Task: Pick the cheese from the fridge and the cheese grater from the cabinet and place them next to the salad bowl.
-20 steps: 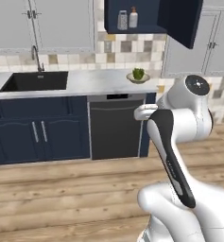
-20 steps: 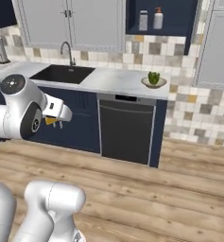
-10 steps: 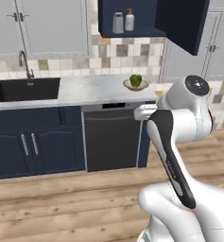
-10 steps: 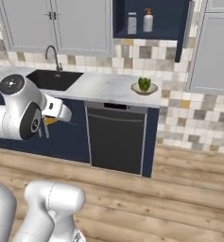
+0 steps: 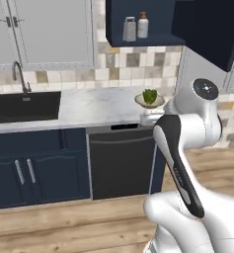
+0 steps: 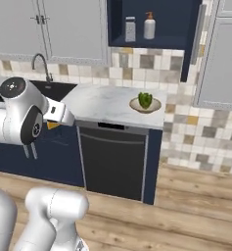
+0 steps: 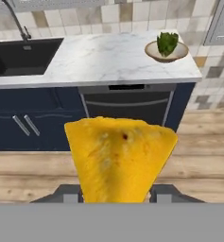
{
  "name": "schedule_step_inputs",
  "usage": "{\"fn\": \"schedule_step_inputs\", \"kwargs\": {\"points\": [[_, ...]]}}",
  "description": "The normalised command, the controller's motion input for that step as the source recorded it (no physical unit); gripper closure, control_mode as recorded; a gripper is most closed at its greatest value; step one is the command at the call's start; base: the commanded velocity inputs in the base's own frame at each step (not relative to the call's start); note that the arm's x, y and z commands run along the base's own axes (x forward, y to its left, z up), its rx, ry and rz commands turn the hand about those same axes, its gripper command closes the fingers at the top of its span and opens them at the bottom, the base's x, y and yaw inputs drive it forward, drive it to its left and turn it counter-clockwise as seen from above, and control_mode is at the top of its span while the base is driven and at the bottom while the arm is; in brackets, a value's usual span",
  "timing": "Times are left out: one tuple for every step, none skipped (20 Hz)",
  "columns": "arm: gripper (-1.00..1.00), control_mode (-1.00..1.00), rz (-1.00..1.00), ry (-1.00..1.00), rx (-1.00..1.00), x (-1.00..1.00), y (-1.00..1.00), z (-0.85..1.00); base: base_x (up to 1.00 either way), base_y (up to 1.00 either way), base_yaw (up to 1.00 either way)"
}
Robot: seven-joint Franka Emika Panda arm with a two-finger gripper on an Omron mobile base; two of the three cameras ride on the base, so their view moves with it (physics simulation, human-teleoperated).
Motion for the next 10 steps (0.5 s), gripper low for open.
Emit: {"fn": "schedule_step_inputs", "kwargs": {"points": [[1.00,1.00,0.00,0.00,0.00,0.00,0.00,0.00,0.75,-0.18,0.00],[1.00,1.00,0.00,0.00,0.00,0.00,0.00,0.00,0.76,-0.18,0.00],[1.00,1.00,0.00,0.00,0.00,0.00,0.00,0.00,0.76,-0.18,0.00],[1.00,1.00,0.00,0.00,0.00,0.00,0.00,0.00,0.77,-0.18,0.00],[1.00,1.00,0.00,0.00,0.00,0.00,0.00,0.00,0.78,-0.17,0.00],[1.00,1.00,0.00,0.00,0.00,0.00,0.00,0.00,0.79,-0.18,0.00],[1.00,1.00,0.00,0.00,0.00,0.00,0.00,0.00,0.78,-0.20,0.00],[1.00,1.00,0.00,0.00,0.00,0.00,0.00,0.00,0.77,-0.21,0.00],[1.00,1.00,0.00,0.00,0.00,0.00,0.00,0.00,0.68,-0.27,0.00],[1.00,1.00,0.00,0.00,0.00,0.00,0.00,0.00,0.66,-0.28,-0.01]]}}
